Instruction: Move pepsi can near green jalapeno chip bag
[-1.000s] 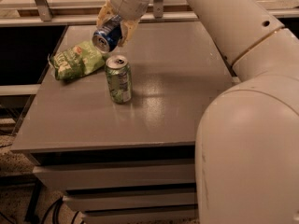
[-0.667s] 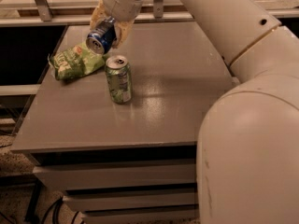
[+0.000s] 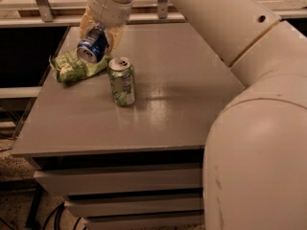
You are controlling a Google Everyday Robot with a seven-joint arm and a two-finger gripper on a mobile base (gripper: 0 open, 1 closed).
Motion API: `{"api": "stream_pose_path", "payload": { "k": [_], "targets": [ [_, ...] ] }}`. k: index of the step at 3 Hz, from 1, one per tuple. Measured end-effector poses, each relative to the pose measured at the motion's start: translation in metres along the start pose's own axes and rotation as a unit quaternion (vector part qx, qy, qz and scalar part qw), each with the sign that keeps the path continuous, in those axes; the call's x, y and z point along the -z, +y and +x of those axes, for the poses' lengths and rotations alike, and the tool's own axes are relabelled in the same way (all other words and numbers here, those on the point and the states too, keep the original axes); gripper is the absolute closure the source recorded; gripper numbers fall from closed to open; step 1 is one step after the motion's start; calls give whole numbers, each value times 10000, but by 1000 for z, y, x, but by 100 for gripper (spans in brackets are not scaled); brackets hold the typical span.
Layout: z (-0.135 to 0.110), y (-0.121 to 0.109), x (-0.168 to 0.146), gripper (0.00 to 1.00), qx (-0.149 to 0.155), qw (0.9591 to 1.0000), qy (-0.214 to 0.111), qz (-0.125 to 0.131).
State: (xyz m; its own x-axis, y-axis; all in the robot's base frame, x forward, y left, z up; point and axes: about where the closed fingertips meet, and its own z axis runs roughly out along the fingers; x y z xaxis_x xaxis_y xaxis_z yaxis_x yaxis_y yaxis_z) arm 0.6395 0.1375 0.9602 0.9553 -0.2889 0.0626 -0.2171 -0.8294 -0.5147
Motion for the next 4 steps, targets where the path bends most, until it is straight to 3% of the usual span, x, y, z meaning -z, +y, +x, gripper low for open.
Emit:
{"api": "stream_pose_path", "payload": {
  "k": [1, 2, 4],
  "targets": [
    [-21, -5, -26, 100, 211, 9990, -96, -371],
    [-21, -5, -26, 100, 211, 9990, -97, -371],
    [-28, -8, -55, 100, 260, 9966, -167, -761]
  ]
}}
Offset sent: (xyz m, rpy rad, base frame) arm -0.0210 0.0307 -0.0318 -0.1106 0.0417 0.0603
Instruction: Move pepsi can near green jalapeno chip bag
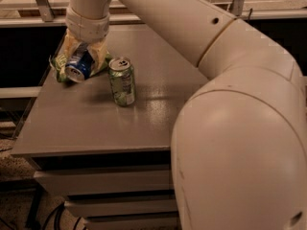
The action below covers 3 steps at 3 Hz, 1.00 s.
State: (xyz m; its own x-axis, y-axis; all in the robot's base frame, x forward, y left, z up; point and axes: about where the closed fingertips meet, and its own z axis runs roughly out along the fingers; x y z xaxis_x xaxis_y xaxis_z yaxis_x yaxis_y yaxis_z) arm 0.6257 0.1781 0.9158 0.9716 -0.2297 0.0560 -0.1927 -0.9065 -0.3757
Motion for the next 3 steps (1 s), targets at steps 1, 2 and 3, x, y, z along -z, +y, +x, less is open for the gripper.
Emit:
{"api": "stream_pose_path", "payload": {
  "k": [1, 2, 3],
  "targets": [
    [-2, -3, -12, 100, -29, 9997, 38, -260],
    [-3, -4, -25, 100, -87, 9987, 56, -490],
    [-4, -5, -37, 100, -142, 9981, 26, -592]
  ]
}}
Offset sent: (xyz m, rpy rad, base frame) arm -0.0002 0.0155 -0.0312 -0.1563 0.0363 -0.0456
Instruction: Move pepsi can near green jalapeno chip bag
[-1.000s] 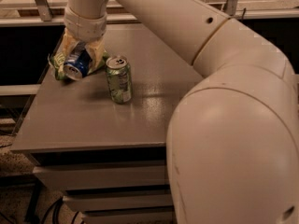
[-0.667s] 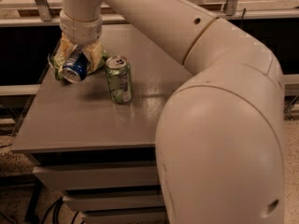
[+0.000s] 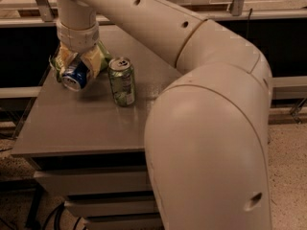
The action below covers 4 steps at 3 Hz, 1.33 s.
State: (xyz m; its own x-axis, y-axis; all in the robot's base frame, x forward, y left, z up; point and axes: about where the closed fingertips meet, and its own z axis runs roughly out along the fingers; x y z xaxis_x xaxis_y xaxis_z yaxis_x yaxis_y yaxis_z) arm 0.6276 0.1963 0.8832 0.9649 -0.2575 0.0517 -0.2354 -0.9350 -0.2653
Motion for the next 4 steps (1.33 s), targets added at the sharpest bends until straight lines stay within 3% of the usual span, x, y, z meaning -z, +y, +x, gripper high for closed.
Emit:
{"api": "stream_pose_path", "payload": {
  "k": [1, 2, 4],
  "targets": [
    [0, -1, -2, 100, -13, 10000, -13, 3],
    [1, -1, -6, 83, -86, 9999, -64, 73],
    [4, 1, -13, 36, -227, 9996, -85, 125]
  ]
}}
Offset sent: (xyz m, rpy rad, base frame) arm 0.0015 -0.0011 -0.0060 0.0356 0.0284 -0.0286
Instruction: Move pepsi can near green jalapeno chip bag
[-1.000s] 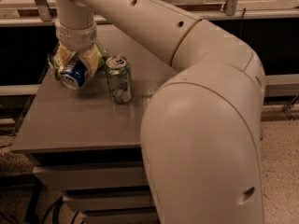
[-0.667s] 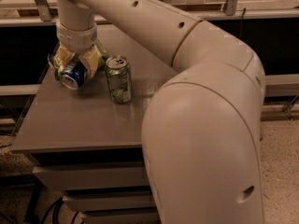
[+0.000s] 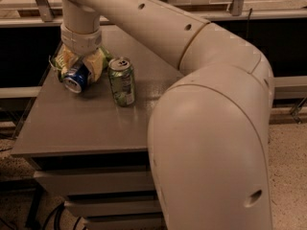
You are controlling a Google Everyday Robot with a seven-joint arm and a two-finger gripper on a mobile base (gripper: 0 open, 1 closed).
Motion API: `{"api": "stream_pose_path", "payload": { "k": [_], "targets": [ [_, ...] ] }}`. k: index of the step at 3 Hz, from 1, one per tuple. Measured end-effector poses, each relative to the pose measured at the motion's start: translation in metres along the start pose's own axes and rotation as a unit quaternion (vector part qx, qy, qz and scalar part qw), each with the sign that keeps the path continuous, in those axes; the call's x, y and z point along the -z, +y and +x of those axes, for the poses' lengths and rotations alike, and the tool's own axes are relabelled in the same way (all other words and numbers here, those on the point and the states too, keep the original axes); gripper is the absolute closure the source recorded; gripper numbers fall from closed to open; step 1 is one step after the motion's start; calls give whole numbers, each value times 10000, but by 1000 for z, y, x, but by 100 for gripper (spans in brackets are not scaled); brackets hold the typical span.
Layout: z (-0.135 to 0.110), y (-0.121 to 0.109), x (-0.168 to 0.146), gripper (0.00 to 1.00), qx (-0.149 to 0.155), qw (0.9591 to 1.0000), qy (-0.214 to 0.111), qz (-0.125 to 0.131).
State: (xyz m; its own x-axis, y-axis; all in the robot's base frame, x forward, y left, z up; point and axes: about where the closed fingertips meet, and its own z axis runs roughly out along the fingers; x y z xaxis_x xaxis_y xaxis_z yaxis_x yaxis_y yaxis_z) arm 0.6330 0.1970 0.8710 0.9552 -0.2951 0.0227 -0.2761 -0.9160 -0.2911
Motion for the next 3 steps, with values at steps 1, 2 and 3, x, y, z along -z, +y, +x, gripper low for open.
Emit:
{"api": "stream_pose_path", "payload": {
  "k": [1, 2, 3],
  "targets": [
    [1, 1, -2, 13, -29, 10000, -5, -7],
    [2, 2, -4, 0, -44, 10000, -44, -13],
    [2, 1, -5, 0, -49, 10000, -67, -5]
  ]
}}
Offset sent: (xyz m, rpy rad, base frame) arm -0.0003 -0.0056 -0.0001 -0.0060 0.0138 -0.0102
